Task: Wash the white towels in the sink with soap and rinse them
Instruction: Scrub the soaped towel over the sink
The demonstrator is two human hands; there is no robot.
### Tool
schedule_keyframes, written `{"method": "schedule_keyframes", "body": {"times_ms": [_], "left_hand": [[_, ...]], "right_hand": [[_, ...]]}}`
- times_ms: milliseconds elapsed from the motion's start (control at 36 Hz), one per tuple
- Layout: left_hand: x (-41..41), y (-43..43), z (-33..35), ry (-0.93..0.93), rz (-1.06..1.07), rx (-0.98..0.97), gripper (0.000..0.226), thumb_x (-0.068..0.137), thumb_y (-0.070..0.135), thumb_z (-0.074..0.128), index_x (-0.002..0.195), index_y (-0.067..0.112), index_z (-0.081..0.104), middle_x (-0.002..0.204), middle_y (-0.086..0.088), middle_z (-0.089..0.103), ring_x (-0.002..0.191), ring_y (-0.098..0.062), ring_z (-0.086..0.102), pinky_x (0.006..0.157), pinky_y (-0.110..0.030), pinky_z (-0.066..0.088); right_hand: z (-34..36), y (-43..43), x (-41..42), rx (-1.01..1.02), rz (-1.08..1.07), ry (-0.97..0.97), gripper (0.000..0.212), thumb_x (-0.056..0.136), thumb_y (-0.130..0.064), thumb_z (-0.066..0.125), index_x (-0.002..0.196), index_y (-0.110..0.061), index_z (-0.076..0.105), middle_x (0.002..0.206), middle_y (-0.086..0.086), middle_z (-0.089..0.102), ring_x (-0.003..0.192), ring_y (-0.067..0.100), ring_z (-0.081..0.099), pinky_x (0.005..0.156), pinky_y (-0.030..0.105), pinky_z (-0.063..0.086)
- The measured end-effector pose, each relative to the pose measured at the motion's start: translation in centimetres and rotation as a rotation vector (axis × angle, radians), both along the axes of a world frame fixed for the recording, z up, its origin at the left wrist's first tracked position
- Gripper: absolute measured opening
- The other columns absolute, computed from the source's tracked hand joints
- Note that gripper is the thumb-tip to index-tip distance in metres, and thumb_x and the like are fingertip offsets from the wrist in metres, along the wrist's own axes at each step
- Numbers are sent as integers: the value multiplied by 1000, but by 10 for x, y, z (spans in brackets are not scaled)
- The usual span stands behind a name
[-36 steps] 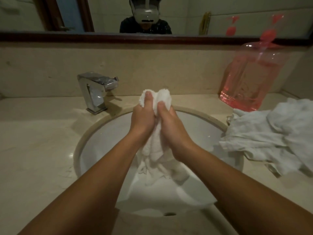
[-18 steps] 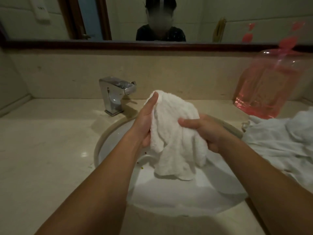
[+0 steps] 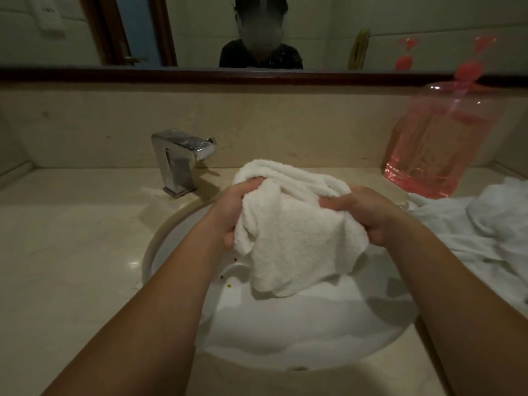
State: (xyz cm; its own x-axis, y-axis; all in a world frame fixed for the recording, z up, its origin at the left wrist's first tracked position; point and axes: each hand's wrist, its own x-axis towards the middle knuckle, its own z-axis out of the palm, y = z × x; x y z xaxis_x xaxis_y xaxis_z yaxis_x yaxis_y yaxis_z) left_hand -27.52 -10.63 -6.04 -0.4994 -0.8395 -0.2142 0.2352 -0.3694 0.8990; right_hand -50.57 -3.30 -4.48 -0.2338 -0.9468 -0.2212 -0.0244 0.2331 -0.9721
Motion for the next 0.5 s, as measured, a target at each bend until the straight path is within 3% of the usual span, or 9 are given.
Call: {"method": "schedule_keyframes", "body": {"times_ms": [56, 139, 194, 250, 306, 361, 417, 500], "left_hand": [[-2, 0, 1, 15, 3, 11, 36, 103, 35, 56, 122, 11, 75, 120, -20, 75, 99, -34, 74, 93, -44, 56], [-6, 4, 2, -5, 48, 15, 38, 97, 39, 55, 107, 10, 77, 101, -19, 74, 83, -33, 73, 79, -39, 54], [-10, 7, 1, -24, 88, 29, 48, 91, 49, 57, 108, 9, 79, 106, -20, 75, 91, -36, 73, 85, -42, 54], [-16, 10, 0, -39, 93, 19, 69, 86, 66, 63, 124, 10, 76, 124, -23, 74, 109, -40, 72, 102, -50, 53], [-23, 11, -2, -138, 178, -31, 80, 82, 83, 63, 128, 18, 74, 125, -16, 75, 110, -36, 75, 102, -54, 57], [-29, 13, -2, -293, 346, -172, 64, 92, 82, 52, 109, 25, 74, 104, -3, 80, 96, -23, 78, 88, -44, 64], [-34, 20, -1, -349, 400, -291, 49, 102, 71, 46, 91, 27, 67, 92, 5, 75, 88, -14, 73, 80, -32, 61], [-44, 33, -1, -386, 370, -443, 44, 105, 64, 47, 92, 27, 68, 96, 9, 75, 92, -12, 72, 85, -33, 60]], "right_hand": [[0, -3, 5, -15, -71, 46, 21, 90, -1, 76, 110, -8, 76, 96, 9, 82, 79, 22, 80, 62, 31, 62], [-5, -11, 23, -19, -184, 65, 28, 91, -3, 74, 118, -10, 72, 102, 11, 80, 89, 29, 79, 75, 40, 65], [-8, -12, 36, -2, -202, 55, 28, 91, -9, 71, 119, -10, 71, 101, 12, 80, 91, 31, 78, 80, 45, 65], [-9, -11, 54, 11, -157, -12, 26, 94, -24, 69, 118, -14, 72, 99, 10, 81, 92, 31, 79, 85, 49, 65], [-12, -8, 74, -10, -103, -104, 39, 96, -46, 63, 125, -20, 70, 106, 6, 81, 99, 28, 78, 92, 50, 62], [-13, -6, 90, -72, -89, -124, 50, 99, -57, 55, 136, -24, 59, 118, 0, 76, 106, 23, 75, 93, 46, 61], [-7, -6, 95, -136, -151, -50, 40, 108, -52, 46, 140, -29, 49, 119, -5, 67, 106, 18, 68, 91, 42, 58], [5, -11, 91, -166, -286, -18, 41, 113, -48, 37, 148, -30, 45, 129, 0, 62, 113, 24, 64, 102, 50, 56]]}}
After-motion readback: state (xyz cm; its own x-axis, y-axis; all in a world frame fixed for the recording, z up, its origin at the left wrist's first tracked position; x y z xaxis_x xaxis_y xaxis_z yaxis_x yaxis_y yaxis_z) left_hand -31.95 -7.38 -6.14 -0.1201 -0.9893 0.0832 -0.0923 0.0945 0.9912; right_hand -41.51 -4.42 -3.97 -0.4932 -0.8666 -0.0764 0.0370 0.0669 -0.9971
